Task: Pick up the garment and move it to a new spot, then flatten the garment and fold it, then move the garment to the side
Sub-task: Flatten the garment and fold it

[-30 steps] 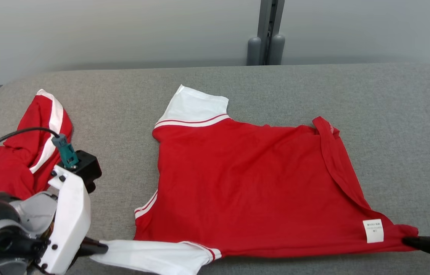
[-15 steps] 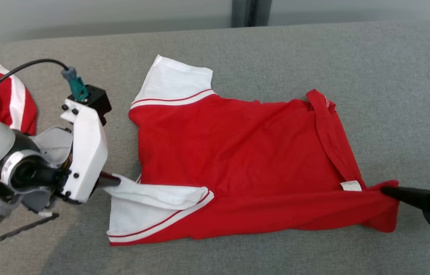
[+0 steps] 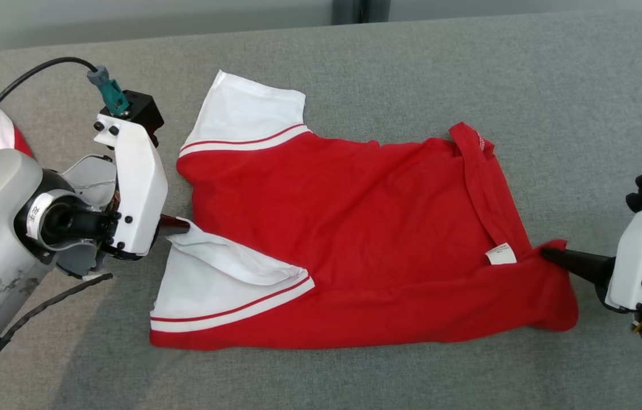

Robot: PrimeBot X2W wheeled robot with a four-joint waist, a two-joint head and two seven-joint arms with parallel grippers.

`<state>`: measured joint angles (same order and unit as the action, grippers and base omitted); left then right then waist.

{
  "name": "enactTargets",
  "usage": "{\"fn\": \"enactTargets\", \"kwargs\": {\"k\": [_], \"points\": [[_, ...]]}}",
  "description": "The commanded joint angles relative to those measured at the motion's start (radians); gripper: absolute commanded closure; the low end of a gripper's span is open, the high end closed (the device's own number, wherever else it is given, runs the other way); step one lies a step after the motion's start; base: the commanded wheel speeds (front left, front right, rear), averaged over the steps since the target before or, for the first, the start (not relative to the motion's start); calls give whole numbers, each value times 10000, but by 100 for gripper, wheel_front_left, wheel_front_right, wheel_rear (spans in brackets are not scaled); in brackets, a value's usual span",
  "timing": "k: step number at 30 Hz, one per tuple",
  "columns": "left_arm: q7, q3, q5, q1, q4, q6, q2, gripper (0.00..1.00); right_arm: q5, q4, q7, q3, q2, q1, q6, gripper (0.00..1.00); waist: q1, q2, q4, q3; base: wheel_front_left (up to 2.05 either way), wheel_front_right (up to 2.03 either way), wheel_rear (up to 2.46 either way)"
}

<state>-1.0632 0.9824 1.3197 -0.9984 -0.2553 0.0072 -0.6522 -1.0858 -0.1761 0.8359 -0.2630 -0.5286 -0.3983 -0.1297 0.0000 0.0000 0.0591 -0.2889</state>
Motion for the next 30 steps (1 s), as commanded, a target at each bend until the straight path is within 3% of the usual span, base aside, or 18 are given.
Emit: {"fn": "enactTargets", "kwargs": {"k": [1, 7, 11, 14, 18, 23, 30], "points": [[89, 12, -46, -36, -205, -131, 55, 0, 279, -109, 1, 270, 118, 122, -21, 0, 0, 0, -51, 142, 0, 0, 0], [1052, -125, -197, 381, -630, -598, 167, 0, 912, 248, -43, 1339, 686, 672, -21, 0, 0, 0, -189, 989, 0, 0, 0], [2848, -554, -590, 870, -504, -809, 125, 0, 1351, 1090, -957, 2246, 997, 1218, -21, 0, 0, 0, -284, 1640, 0, 0, 0], [4440, -875, -1041, 1379, -272, -714, 12, 0, 1804, 1751, -2039, 2851, 1312, 1733, -21, 0, 0, 0, -354, 1982, 0, 0, 0], [6645, -1286, -1773, 2275, 270, -137, -139, 0, 2657, 2511, -3668, 3523, 1791, 2506, -21, 0, 0, 0, -505, 2290, 0, 0, 0], [9314, -1754, -2551, 3807, 1201, 1252, -98, 0, 3719, 3154, -5572, 4199, 2588, 3752, -21, 0, 0, 0, -685, 2426, 0, 0, 0], [11988, -2243, -2973, 6005, 1905, 2738, 98, 0, 4430, 3188, -6957, 4212, 3386, 5236, -21, 0, 0, 0, -705, 2411, 0, 0, 0]]}}
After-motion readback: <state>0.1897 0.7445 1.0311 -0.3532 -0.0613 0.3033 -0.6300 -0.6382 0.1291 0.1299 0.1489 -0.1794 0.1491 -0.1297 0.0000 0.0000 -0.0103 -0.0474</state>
